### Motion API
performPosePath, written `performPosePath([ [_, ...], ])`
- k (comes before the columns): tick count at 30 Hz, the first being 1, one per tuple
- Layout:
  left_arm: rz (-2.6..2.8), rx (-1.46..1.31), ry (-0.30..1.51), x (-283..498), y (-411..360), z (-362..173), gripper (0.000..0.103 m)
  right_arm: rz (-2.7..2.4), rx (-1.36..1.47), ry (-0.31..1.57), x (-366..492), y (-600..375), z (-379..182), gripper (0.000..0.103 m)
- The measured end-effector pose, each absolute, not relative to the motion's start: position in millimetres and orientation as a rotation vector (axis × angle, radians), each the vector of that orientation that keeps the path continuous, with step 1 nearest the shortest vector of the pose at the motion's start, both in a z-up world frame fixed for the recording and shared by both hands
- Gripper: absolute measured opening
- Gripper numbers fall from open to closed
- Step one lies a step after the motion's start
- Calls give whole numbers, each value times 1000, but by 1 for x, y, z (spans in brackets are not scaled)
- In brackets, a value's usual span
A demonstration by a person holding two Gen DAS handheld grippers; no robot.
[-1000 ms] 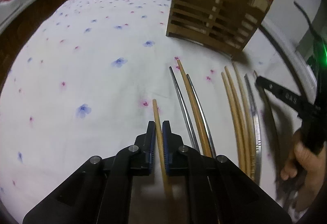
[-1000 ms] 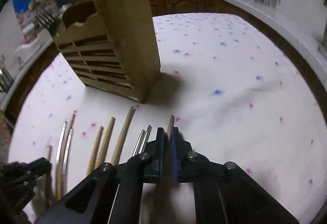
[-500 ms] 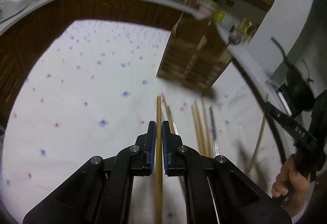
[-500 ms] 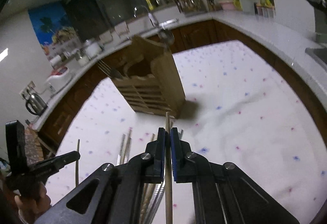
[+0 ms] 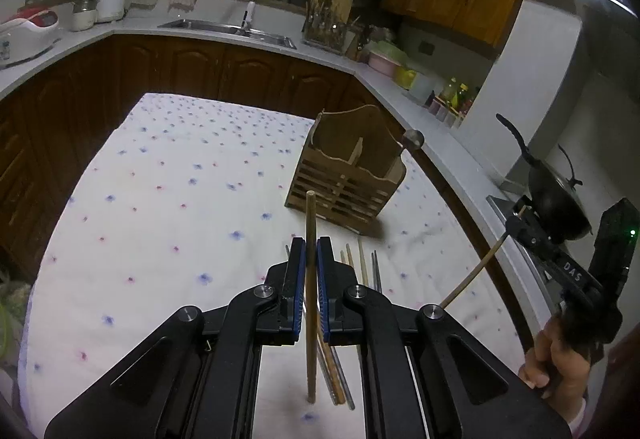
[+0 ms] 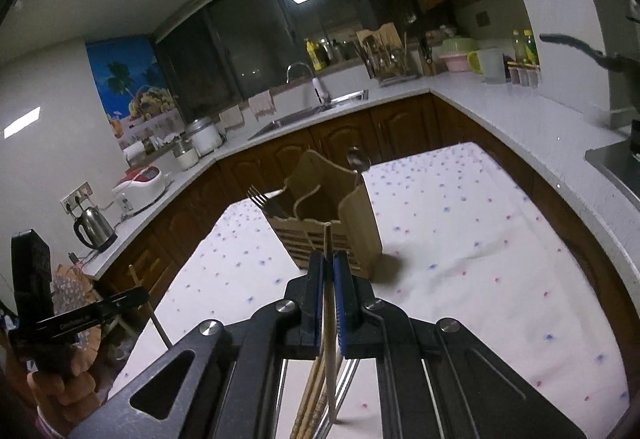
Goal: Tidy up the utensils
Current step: 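Lift both bamboo chopsticks upright and carry them over the wooden caddy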
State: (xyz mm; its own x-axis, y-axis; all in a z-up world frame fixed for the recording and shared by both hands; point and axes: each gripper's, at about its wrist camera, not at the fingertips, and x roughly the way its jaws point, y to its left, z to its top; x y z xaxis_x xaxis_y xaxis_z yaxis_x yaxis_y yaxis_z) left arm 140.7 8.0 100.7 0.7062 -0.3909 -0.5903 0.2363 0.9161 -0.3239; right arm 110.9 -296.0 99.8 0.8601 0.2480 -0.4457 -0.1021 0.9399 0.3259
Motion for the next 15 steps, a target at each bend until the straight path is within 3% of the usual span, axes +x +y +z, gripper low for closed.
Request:
performPosePath([
  [15,-355,-214,650,145,4,121,5,187,287,451,113,-298,119,5],
])
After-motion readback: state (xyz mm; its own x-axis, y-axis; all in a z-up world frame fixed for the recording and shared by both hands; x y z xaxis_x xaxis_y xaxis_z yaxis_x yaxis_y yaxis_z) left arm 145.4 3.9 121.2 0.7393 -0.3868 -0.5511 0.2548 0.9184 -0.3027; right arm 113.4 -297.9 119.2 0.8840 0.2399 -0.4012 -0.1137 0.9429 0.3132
